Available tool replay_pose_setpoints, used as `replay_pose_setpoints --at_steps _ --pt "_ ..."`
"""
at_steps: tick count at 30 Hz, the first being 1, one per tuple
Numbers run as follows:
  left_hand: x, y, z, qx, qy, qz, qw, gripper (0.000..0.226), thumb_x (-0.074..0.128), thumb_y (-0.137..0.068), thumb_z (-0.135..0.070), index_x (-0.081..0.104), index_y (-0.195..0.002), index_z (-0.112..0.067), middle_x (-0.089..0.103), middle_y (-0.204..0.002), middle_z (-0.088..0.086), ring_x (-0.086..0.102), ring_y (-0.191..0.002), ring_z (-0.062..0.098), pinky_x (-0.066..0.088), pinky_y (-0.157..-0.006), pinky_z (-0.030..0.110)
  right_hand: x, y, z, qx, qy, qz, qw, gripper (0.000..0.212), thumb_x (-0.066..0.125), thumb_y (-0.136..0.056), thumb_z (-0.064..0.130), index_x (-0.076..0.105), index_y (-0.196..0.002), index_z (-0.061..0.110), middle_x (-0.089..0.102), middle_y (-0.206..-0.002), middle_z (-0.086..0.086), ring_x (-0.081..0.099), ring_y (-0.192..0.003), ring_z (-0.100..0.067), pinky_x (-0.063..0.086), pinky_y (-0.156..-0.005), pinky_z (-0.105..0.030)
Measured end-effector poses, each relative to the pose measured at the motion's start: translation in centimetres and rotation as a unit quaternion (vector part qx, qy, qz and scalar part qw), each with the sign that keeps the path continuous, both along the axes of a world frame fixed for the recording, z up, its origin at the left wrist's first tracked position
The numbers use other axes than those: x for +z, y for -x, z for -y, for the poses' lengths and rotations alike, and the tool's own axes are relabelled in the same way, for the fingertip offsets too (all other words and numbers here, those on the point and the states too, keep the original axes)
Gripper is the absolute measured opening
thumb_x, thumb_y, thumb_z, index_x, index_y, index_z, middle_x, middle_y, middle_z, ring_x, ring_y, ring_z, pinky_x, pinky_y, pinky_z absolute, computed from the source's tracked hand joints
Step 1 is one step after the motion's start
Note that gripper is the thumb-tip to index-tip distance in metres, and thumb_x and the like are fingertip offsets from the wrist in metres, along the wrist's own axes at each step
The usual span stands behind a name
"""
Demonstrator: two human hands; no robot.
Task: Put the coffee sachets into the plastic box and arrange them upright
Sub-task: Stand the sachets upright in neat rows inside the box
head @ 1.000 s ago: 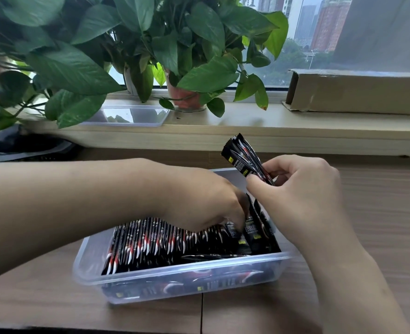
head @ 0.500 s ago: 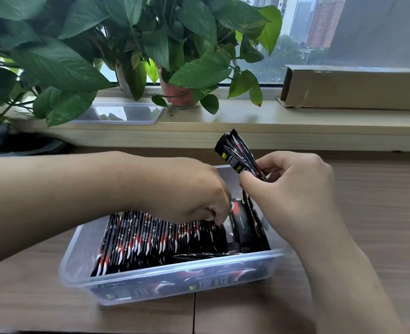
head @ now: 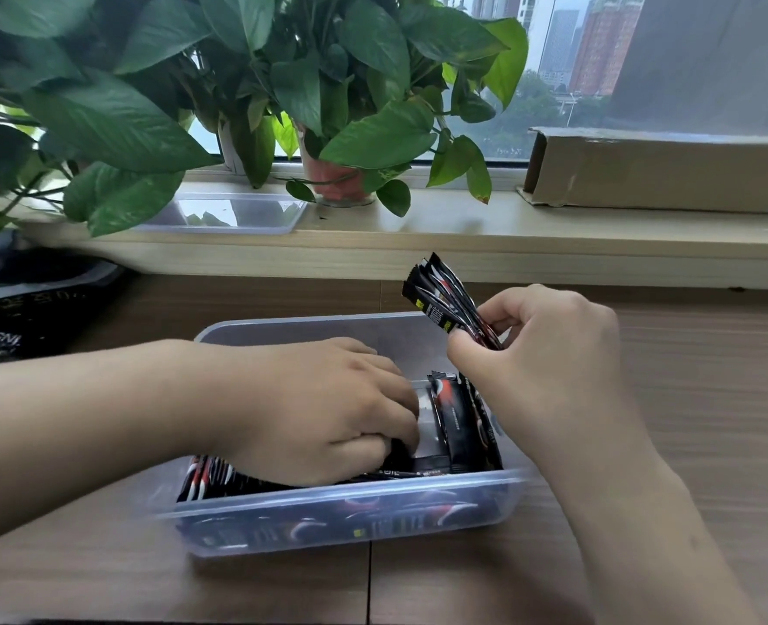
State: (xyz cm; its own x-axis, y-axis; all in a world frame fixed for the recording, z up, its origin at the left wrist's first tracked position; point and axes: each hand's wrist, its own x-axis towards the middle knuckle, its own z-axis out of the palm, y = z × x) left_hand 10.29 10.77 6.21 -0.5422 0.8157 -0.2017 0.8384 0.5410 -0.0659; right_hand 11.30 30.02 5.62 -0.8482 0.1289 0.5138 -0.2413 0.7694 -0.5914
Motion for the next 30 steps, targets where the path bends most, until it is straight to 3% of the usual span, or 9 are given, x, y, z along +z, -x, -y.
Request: replay_pose_setpoints --at_steps 3,8,11,13,16,18,21,26,30 --pt "0.2 0.0 -1.0 0.010 0.007 -0.005 1.000 0.045 0.023 -0.094 -0.042 0.062 -0.116 -0.036 0.058 -0.116 -0.010 0.048 -0.111 0.013 0.040 -0.099 0.040 0.1 -0.1 0.1 0.001 0.006 0.004 1.000 0.008 0.074 -0.071 0.027 0.070 -0.065 0.024 0.052 -0.041 0.014 0.054 -0.068 0.016 0.038 -0.056 -0.008" --pt "1.3 -0.2 -2.3 0.132 0.033 0.154 0.979 0.043 0.034 -0.091 -0.036 0.054 -0.129 -0.036 0.045 -0.134 -0.003 0.034 -0.131 0.014 0.027 -0.114 0.031 0.0 -0.1 0.1 -0.009 -0.005 0.010 1.000 0.008 0.074 -0.072 0.029 0.070 -0.066 0.025 0.055 -0.044 0.012 0.057 -0.070 0.003 0.035 -0.055 -0.020" --pt "0.7 0.0 -3.2 0.123 0.077 0.122 0.982 0.033 0.042 -0.102 -0.022 0.058 -0.130 -0.021 0.046 -0.141 0.001 0.032 -0.129 0.017 0.025 -0.103 0.025 -0.1 0.0 0.2 -0.011 -0.005 0.011 1.000 0.007 0.074 -0.071 0.028 0.070 -0.066 0.024 0.056 -0.046 0.012 0.057 -0.074 0.005 0.037 -0.056 -0.013" --pt "0.5 -0.1 -4.0 0.115 0.116 0.122 0.979 0.032 0.041 -0.103 -0.015 0.057 -0.131 -0.013 0.047 -0.138 0.004 0.031 -0.128 0.021 0.026 -0.101 0.028 -0.1 0.0 0.2 -0.010 -0.004 0.014 1.000 0.006 0.074 -0.072 0.028 0.071 -0.068 0.023 0.058 -0.051 0.010 0.059 -0.064 -0.004 0.044 -0.059 -0.023" --pt "0.8 0.8 -4.2 0.184 0.031 0.187 0.964 0.025 0.048 -0.098 -0.014 0.065 -0.116 -0.017 0.051 -0.113 -0.005 0.046 -0.107 0.016 0.034 -0.085 0.023 0.0 -0.1 0.1 -0.007 -0.006 0.011 1.000 0.006 0.074 -0.072 0.028 0.072 -0.069 0.023 0.059 -0.053 0.010 0.058 -0.064 -0.006 0.043 -0.060 -0.028" --pt "1.2 0.9 -4.0 0.207 -0.019 0.278 0.938 0.023 0.053 -0.091 -0.007 0.066 -0.097 -0.025 0.046 -0.118 -0.001 0.048 -0.101 0.012 0.043 -0.090 0.025 0.1 -0.1 0.1 -0.004 -0.003 0.010 1.000 0.006 0.074 -0.072 0.029 0.072 -0.069 0.024 0.057 -0.050 0.012 0.057 -0.064 0.000 0.039 -0.056 -0.022" --pt "1.4 0.8 -3.6 0.223 -0.057 0.327 0.917 0.028 0.057 -0.072 -0.015 0.066 -0.077 -0.041 0.048 -0.127 0.002 0.049 -0.119 0.014 0.044 -0.105 0.036 -0.1 0.1 0.1 -0.005 0.002 0.010 1.000 0.007 0.073 -0.072 0.030 0.071 -0.067 0.025 0.055 -0.047 0.014 0.058 -0.067 0.005 0.036 -0.055 -0.009" --pt "2.6 0.6 -2.8 0.197 -0.024 0.347 0.917 0.033 0.051 -0.095 -0.010 0.070 -0.119 -0.022 0.048 -0.140 0.000 0.039 -0.128 0.006 0.028 -0.105 0.010 -0.3 0.2 -0.1 -0.007 -0.001 0.010 1.000 0.008 0.073 -0.073 0.033 0.073 -0.071 0.025 0.059 -0.057 0.013 0.056 -0.065 0.005 0.035 -0.055 -0.018" --pt "2.9 0.1 -1.4 0.160 0.031 0.318 0.934 0.043 0.042 -0.101 -0.022 0.053 -0.139 -0.038 0.027 -0.157 -0.008 0.011 -0.145 0.001 0.004 -0.101 -0.005 -0.1 0.1 0.0 -0.010 -0.017 0.013 1.000 0.010 0.073 -0.074 0.033 0.073 -0.074 0.024 0.060 -0.064 0.011 0.056 -0.065 -0.005 0.037 -0.059 -0.025"
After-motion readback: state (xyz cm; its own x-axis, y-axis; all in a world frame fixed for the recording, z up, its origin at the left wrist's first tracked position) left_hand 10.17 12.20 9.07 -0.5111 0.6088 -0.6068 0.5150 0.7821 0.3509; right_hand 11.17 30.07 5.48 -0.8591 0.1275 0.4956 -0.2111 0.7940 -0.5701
